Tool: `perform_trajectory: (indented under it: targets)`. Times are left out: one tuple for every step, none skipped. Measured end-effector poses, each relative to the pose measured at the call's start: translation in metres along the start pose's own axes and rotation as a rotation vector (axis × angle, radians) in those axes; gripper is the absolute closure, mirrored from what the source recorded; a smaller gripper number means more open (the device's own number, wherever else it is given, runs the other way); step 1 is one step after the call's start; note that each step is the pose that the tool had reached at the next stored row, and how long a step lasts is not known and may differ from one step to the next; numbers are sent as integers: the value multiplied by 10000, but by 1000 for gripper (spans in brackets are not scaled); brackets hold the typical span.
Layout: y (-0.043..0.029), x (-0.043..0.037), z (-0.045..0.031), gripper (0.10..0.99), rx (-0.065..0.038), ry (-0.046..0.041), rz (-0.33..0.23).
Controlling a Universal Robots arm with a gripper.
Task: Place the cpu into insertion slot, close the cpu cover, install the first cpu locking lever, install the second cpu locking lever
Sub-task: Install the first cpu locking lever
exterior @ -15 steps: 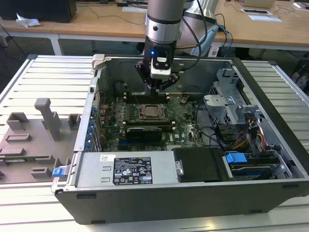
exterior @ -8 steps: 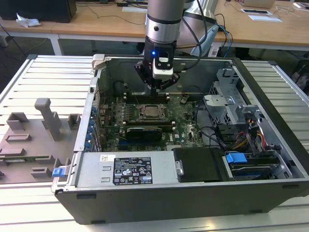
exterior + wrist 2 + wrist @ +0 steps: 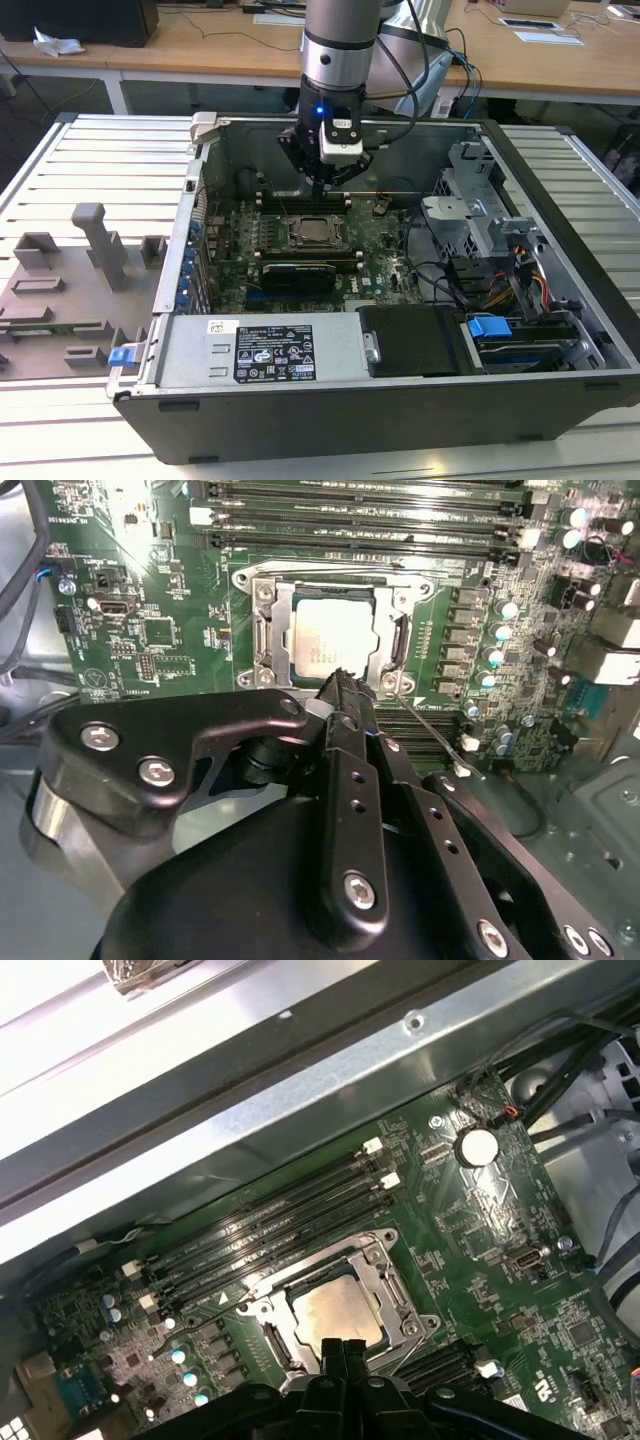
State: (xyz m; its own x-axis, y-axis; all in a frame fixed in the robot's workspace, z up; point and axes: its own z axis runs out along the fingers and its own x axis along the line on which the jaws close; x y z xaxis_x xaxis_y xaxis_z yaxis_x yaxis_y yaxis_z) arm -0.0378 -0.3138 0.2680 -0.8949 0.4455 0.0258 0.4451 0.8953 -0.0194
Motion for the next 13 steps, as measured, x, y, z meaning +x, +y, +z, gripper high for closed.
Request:
perform_trajectory:
  targets:
    - [0,0,0,980,2,-2,-83]
    - [0,0,0,980,4,-3,-131]
    - [0,0,0,980,5,-4,-194]
    - [0,0,0,980,7,-5,-255]
    - [0,0,0,980,8,-6,-312]
    - [0,0,0,980,10,-7,-387]
    - [0,0,0,980,12,-9,-465]
    - [0,0,0,980,14,-11,-541]
    - [0,0,0,980,16,-12,-606]
    - [0,0,0,980,20,-15,-763]
    - [0,0,0,980,24,-18,-931]
    - [0,0,0,980,28,-21,-1070]
    - [0,0,0,980,33,-24,-1274]
